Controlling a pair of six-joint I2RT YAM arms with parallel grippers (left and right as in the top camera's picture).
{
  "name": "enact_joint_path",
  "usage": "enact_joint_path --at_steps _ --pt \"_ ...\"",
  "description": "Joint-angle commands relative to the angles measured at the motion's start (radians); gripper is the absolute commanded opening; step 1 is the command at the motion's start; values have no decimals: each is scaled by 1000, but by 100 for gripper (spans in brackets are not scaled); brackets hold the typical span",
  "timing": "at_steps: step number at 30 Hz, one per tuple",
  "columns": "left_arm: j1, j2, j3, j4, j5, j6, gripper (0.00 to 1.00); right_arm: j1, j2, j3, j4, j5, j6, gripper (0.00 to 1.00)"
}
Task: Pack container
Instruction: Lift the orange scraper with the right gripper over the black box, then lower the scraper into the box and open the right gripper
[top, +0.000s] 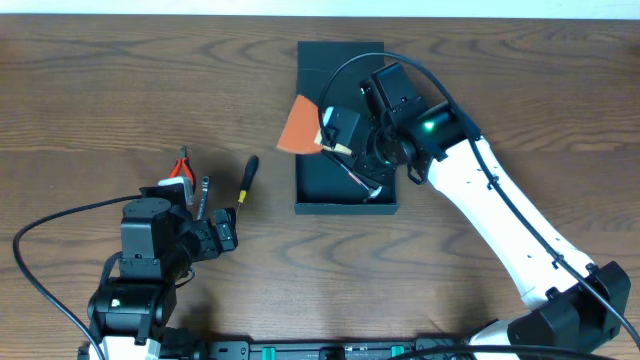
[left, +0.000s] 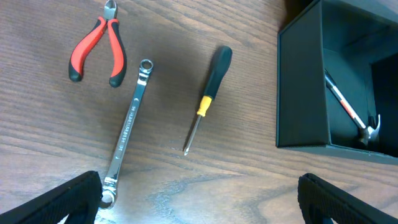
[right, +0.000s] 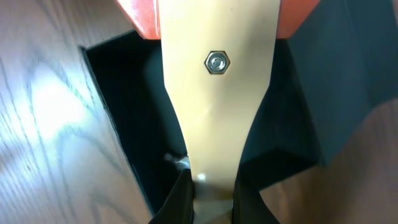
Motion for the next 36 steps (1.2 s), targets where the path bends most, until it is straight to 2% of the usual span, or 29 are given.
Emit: enact_joint_path --at_steps 1,10,17,27,36 --pt "-3 -1 20 -2 -12 -5 98 -7 -14 31 2 -31 -109 1" --pt "-3 -1 20 -3 -12 -5 98 -25 94 31 -33 -32 -204 1" --pt "-3 -1 20 -3 -12 -5 99 -56 189 31 -27 -22 -205 1" --pt "-3 -1 20 -2 -12 -5 98 -124 196 31 -2 -24 -188 1" --pt "-3 -1 20 -2 -12 -5 99 -124 198 30 3 -41 -164 1"
